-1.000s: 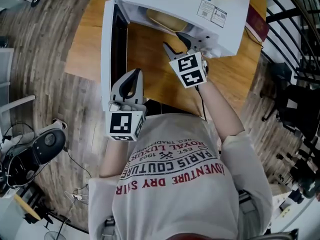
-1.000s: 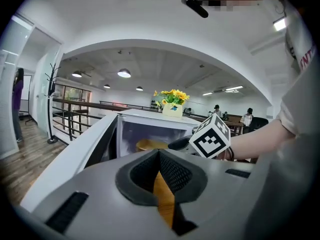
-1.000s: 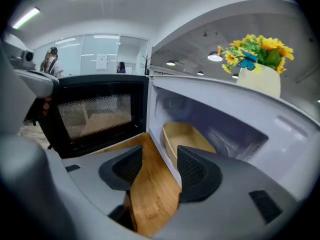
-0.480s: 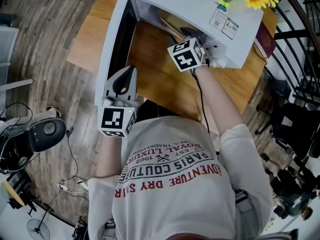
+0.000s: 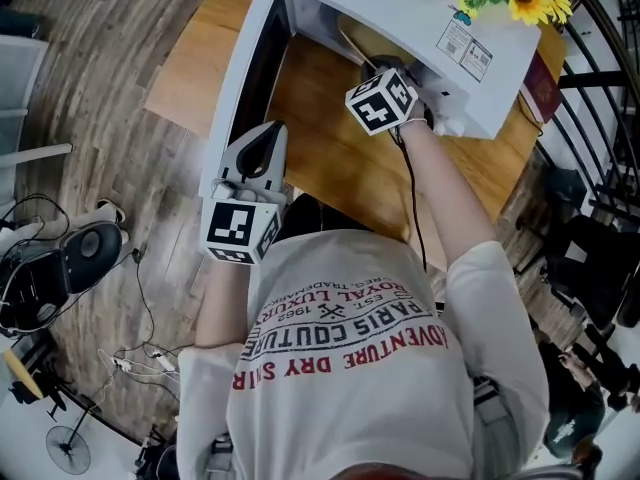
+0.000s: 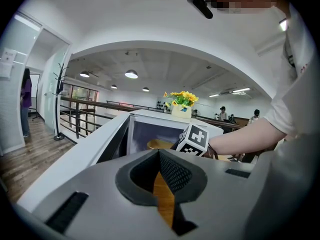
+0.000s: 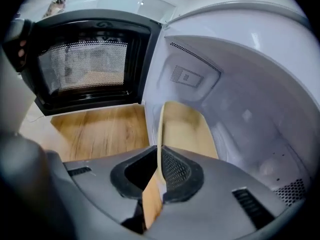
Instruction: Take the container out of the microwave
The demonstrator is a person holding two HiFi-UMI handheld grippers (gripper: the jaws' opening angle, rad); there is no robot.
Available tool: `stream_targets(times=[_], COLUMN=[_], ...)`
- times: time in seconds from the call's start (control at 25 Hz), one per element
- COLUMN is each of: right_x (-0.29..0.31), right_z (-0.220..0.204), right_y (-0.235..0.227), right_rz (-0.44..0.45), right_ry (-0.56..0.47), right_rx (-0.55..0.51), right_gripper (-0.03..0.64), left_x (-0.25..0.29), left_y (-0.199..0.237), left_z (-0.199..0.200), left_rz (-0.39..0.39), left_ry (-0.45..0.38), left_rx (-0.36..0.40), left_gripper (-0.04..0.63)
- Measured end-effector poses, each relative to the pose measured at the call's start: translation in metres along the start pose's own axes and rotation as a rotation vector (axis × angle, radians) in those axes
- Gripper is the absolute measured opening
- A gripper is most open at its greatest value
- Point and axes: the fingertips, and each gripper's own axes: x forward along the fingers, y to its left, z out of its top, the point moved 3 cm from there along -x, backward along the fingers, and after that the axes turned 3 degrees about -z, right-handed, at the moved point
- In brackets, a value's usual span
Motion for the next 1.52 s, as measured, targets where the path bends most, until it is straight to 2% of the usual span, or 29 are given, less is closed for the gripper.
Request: stream_targets(times=[0.48, 0.76, 0.92, 1.2, 1.52], right_x=[-0.056, -0.105, -0.142, -0.205, -0.271], right_z=[0.001, -0.005, -0.002, -0.007, -0.016], right_y=[0.029, 0.052, 0.058, 0.045, 0.016], right_rz=[0.111, 0.185, 0.202, 0.145, 0.038], right_ry=[-0.129, -0.187, -0.259, -0.437, -0.632], right_rx=[0.056, 0.125, 0.179, 0.295, 0.356], right_gripper=[0.043, 0.041, 0.041, 0.041, 0.041], left_x=[-0.009, -0.017, -0.021, -0.025, -0.018], left_y=[-0.004, -0.019, -0.029, -0.05, -0.076], left_z=[0.002, -0.001, 0.005, 0.022, 0.053], left_rz=[-0.017, -0.046, -0.063, -0.096, -0.176], left_ry=[-0.02, -0.027, -0.049, -0.091, -0.148], left_rx=[0.011, 0.009, 0.019, 0.062, 0.119], left_gripper=[0.012, 0.012, 0.012, 0.012, 0.012])
